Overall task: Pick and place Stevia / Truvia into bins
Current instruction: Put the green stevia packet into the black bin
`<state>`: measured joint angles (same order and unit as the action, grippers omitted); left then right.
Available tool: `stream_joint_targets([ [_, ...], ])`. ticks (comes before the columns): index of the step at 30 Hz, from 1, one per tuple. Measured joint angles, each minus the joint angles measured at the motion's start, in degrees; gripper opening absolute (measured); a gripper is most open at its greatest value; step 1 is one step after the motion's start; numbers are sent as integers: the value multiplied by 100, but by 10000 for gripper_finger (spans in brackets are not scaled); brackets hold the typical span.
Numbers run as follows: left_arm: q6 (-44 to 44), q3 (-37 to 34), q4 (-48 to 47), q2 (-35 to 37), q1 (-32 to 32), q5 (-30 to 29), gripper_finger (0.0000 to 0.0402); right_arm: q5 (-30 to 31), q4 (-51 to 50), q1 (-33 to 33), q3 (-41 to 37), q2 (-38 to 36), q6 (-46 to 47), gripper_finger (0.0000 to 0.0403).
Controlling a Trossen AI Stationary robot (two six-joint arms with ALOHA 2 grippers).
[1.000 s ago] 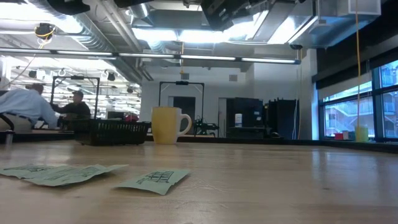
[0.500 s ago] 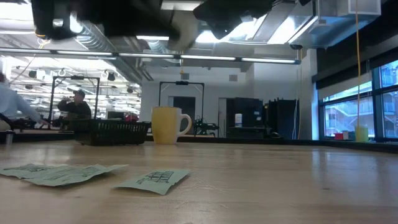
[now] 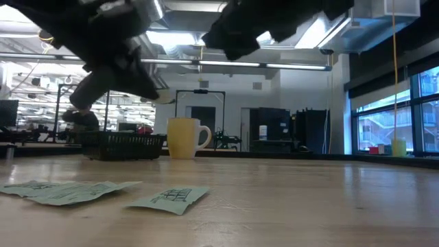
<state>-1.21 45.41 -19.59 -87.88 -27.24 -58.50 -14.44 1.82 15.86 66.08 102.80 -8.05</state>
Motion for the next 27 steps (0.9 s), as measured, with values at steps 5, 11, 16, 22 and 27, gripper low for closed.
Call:
stream_joint_targets([
  [5,-1049,0,-1283,2,179,-265,8,24,190,20,-2,252,-13,152],
  [11,-2482,0,-2855,2,674,5,10,42,308,17,-2,448,0,152],
  [16,-2823,0,-3250,2,1101,719,10,42,317,17,-2,548,0,152],
  [22,-2815,0,-3251,4,1557,1069,10,42,407,50,-2,867,-4,152],
  [27,-2806,0,-3252,4,1862,1157,11,45,648,151,0,1137,-126,152],
])
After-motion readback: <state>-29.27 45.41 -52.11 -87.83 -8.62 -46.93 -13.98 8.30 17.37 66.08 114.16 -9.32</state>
